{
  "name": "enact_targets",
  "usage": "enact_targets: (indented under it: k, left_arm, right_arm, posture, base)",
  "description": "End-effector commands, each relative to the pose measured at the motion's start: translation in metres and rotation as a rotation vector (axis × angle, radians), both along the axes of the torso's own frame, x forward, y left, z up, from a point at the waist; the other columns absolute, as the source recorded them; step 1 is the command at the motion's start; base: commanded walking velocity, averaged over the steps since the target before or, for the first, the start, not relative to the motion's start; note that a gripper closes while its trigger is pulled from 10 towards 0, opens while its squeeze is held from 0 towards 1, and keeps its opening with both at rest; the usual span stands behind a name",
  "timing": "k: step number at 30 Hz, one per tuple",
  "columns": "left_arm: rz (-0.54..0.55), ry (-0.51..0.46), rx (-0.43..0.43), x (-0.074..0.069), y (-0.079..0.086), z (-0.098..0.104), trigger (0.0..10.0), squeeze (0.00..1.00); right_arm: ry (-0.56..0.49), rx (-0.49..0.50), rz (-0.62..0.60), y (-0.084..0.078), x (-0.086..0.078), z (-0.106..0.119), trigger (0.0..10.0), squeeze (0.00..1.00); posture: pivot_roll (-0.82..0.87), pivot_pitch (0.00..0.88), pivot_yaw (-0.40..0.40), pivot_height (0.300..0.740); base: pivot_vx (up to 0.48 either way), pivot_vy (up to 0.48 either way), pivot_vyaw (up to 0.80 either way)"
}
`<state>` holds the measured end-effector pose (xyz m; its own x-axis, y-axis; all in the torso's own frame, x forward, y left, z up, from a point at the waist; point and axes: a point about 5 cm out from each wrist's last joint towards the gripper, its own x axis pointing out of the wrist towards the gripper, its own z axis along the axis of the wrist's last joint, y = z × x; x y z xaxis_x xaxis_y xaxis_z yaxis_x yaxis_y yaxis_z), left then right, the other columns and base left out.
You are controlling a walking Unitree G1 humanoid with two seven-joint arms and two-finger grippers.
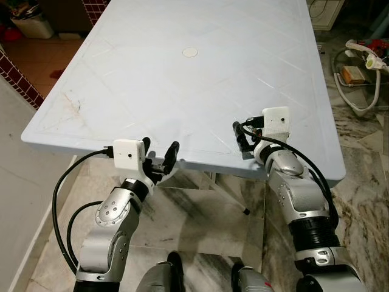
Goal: Hang keys on a hook
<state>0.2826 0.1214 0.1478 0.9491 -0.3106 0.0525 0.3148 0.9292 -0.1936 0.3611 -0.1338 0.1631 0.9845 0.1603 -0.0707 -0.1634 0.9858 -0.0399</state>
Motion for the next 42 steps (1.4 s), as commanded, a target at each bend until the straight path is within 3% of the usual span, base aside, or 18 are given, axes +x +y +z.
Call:
enact_targets:
  k: [1,42]
  left_arm:
    - [0.021,0.018,0.011,-0.002,0.0046,-0.0045,10.0,0.0]
    - [0.03,0.014,0.021,0.0028,0.0042,-0.0034,10.0,0.0]
  right_arm:
    - [0.069,-0.008,0.024,0.0059,-0.0008,-0.0147,0.0,0.0]
    - [0.131,-0.101,0.011,0.0022,-0.0058,-0.023,0.0,0.0]
  posture:
    - [-0.02,0.272,0.067,0.74]
    - [-0.02,0.246,0.064,0.74]
  base:
    - [0.0,0.0,0.0]
    - [0.0,0.0,0.0]
